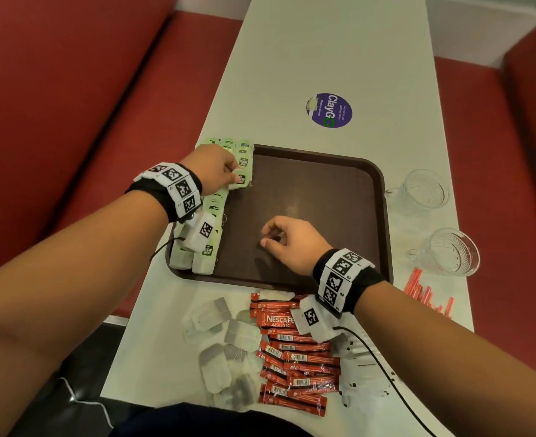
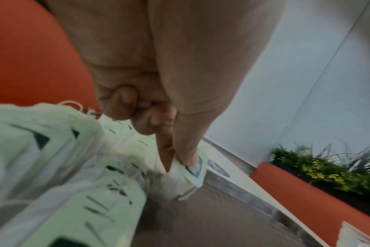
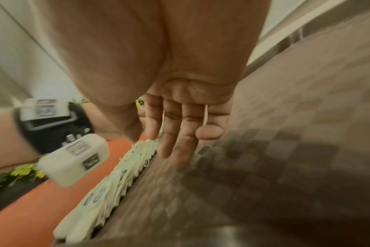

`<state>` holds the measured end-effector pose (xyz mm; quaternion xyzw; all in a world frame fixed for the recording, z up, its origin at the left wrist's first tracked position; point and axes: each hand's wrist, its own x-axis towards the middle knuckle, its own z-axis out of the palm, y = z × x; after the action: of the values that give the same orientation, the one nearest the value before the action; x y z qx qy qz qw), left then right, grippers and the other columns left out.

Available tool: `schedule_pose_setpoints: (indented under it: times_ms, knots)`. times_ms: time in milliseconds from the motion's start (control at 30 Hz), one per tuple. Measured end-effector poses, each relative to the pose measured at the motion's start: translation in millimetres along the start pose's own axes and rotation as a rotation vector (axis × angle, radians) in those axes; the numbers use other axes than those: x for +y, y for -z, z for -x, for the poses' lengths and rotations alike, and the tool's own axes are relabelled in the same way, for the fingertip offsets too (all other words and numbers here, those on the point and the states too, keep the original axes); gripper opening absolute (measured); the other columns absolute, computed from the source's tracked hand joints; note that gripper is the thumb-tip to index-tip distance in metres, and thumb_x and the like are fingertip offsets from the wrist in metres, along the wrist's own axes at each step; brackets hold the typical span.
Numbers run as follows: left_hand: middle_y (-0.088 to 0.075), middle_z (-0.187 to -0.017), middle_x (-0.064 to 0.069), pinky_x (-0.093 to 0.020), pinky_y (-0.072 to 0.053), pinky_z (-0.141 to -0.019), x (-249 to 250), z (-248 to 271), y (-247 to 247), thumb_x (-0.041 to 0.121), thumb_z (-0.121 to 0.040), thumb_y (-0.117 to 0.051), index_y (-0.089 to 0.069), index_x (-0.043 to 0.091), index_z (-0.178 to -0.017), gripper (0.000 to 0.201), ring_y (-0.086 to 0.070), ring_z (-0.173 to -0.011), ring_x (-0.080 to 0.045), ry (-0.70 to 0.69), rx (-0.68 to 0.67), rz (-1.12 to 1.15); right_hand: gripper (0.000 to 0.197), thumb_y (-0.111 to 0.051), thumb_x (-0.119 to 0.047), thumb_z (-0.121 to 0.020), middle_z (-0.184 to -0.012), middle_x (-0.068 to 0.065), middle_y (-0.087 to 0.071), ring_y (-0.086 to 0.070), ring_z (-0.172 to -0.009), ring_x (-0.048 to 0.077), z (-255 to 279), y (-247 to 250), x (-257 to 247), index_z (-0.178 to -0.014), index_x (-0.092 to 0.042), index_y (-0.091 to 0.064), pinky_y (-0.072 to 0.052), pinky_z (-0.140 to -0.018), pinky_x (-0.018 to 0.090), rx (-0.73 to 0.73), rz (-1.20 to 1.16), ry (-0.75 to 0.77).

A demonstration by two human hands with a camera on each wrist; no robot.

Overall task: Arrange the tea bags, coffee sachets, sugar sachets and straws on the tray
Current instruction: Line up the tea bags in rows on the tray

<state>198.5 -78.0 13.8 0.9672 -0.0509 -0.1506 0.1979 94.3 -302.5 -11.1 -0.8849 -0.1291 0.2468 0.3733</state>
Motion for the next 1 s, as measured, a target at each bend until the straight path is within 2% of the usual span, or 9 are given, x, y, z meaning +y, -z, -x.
schedule_pose_setpoints:
  times_ms: [133,267,467,533,600,700,767,900,1000]
  knots:
    - [-0.071,-0.109,-0.003,-0.026,-0.046,-0.084,-3,-24,-1,0.036,-0.09,-0.071,-0.07,0.015,-0.117,0.035,-0.064,-0.102,-0.021,0.049,0.005,-0.04,0.011,-0.064,-0.035,-0.093,-0.089,-0.011,-0.067,-0.062,-0.079,0.005,19,-5,-8,-0.1,-0.026,-0.066,-0.054,-0.077,0.029,-0.126,0.132,0.067]
    - [-0.07,-0.109,-0.002,-0.036,-0.052,-0.092,1,-40,-4,0.038,-0.085,-0.075,-0.072,0.018,-0.107,0.03,-0.064,-0.101,-0.023,0.113,0.06,-0.059,0.016,-0.069,-0.038,-0.09,-0.088,-0.011,-0.068,-0.063,-0.081,0.007,36,-10,-14,-0.1,-0.025,-0.068,-0.055,-0.078,0.032,-0.285,0.269,0.171]
    - [-0.064,-0.109,-0.008,-0.035,-0.046,-0.076,14,-41,-9,0.038,-0.087,-0.069,-0.058,0.018,-0.115,0.037,-0.061,-0.101,-0.031,0.136,0.132,-0.214,0.029,-0.074,-0.044,-0.084,-0.093,-0.011,-0.054,-0.056,-0.092,0.015,56,-21,-20,-0.106,-0.025,-0.071,-0.052,-0.081,0.037,-0.412,0.466,0.296]
    - [-0.063,-0.1,-0.007,-0.035,-0.047,-0.073,20,-40,-15,0.048,-0.089,-0.062,-0.059,0.015,-0.104,0.036,-0.061,-0.092,-0.03,0.111,0.092,-0.26,0.037,-0.076,-0.047,-0.081,-0.099,-0.008,-0.055,-0.054,-0.099,0.017,60,-25,-19,-0.112,-0.026,-0.069,-0.051,-0.084,0.039,-0.454,0.53,0.316]
    - [-0.065,-0.097,-0.007,-0.035,-0.048,-0.072,24,-38,-22,0.051,-0.088,-0.062,-0.059,0.014,-0.094,0.037,-0.059,-0.085,-0.029,0.09,0.028,-0.297,0.044,-0.077,-0.049,-0.079,-0.106,-0.004,-0.057,-0.051,-0.104,0.02,64,-30,-18,-0.115,-0.027,-0.067,-0.05,-0.087,0.042,-0.457,0.594,0.34]
    - [-0.065,-0.108,-0.01,-0.036,-0.049,-0.078,24,-28,-26,0.041,-0.088,-0.063,-0.059,0.012,-0.109,0.036,-0.061,-0.095,-0.032,0.09,0.027,-0.26,0.048,-0.077,-0.049,-0.078,-0.111,-0.003,-0.055,-0.048,-0.107,0.021,69,-37,-16,-0.12,-0.03,-0.065,-0.046,-0.091,0.043,-0.437,0.646,0.361]
    - [-0.064,-0.104,-0.006,-0.036,-0.049,-0.08,26,-15,-22,0.048,-0.09,-0.061,-0.058,0.015,-0.112,0.04,-0.06,-0.098,-0.029,0.078,0.06,-0.211,0.052,-0.076,-0.049,-0.079,-0.114,-0.003,-0.054,-0.046,-0.109,0.021,73,-40,-14,-0.126,-0.034,-0.063,-0.043,-0.092,0.041,-0.423,0.664,0.365]
    - [-0.064,-0.085,0.005,-0.033,-0.047,-0.073,28,29,-12,0.053,-0.09,-0.058,-0.057,0.026,-0.098,0.028,-0.06,-0.085,-0.019,0.009,0.122,-0.082,0.055,-0.071,-0.054,-0.081,-0.113,-0.002,-0.054,-0.045,-0.108,0.021,78,-49,-14,-0.131,-0.034,-0.06,-0.039,-0.09,0.04,-0.373,0.697,0.377]
    - [-0.063,-0.082,0.009,-0.027,-0.041,-0.065,30,78,-12,0.046,-0.093,-0.059,-0.061,0.028,-0.092,0.018,-0.057,-0.075,-0.01,-0.071,0.046,-0.064,0.051,-0.068,-0.059,-0.082,-0.11,-0.001,-0.055,-0.046,-0.107,0.023,80,-54,-17,-0.123,-0.029,-0.065,-0.04,-0.091,0.042,-0.326,0.732,0.372]
